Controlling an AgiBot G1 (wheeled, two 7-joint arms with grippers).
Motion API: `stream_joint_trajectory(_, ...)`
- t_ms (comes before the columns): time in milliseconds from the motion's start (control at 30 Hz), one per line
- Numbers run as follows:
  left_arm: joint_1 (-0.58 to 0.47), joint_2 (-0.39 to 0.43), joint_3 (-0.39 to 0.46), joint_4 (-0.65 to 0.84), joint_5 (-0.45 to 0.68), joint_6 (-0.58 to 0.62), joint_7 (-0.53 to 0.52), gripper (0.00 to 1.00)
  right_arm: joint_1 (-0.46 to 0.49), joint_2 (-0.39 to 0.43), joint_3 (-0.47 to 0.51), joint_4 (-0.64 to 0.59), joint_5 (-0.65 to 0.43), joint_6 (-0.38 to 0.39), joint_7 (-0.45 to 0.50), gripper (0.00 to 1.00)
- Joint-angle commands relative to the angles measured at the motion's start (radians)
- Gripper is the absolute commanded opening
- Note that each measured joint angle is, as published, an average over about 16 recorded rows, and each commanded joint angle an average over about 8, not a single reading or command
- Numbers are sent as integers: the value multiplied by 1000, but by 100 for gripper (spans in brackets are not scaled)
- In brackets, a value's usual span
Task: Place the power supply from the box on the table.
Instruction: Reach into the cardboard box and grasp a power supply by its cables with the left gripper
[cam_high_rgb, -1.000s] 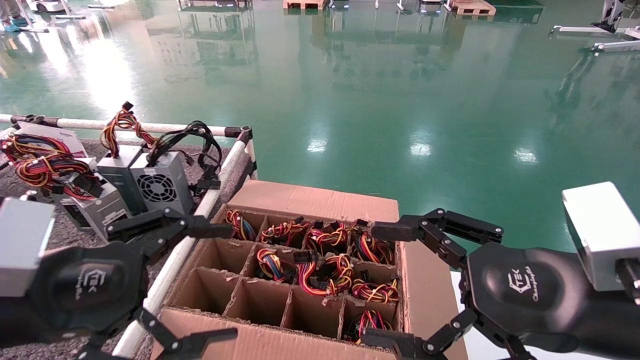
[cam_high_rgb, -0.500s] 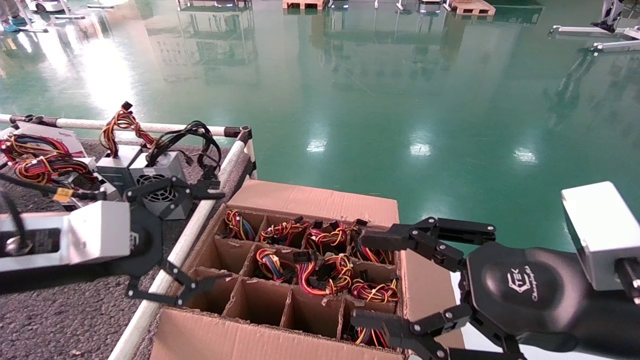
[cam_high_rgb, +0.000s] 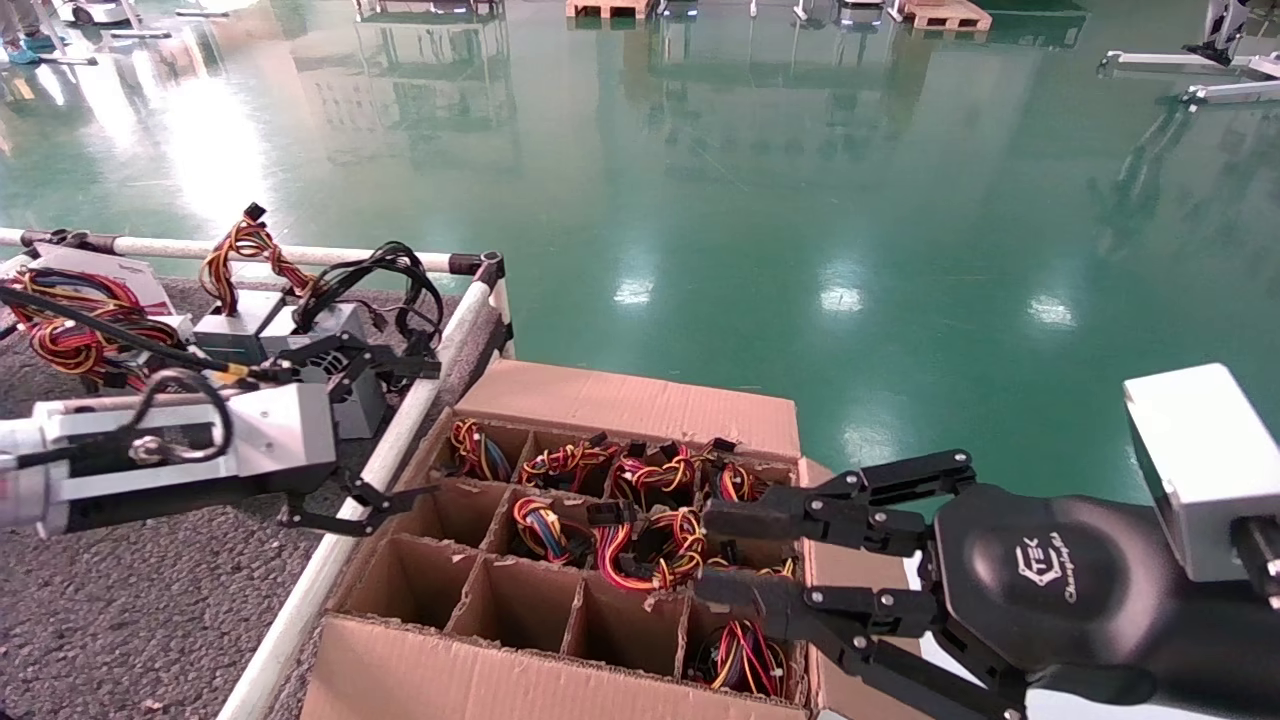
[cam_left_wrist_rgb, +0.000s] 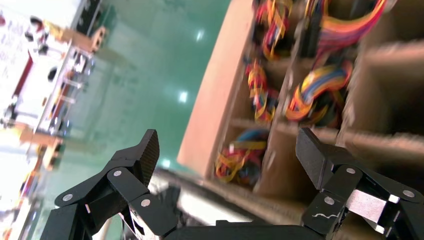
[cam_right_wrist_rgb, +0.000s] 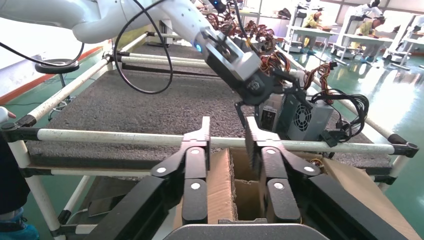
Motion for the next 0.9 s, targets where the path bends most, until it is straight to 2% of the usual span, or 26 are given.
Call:
stream_joint_trajectory(33, -1, 7, 19, 15, 24, -29, 3, 100, 0, 0, 0, 0, 0, 0, 0, 0)
stream_joint_trajectory(433, 0, 37, 80, 54, 93, -119, -3, 100, 0, 0, 0, 0, 0, 0, 0, 0)
stream_joint_trajectory(900, 0, 70, 125, 65, 122, -179, 32, 100, 0, 0, 0, 0, 0, 0, 0, 0)
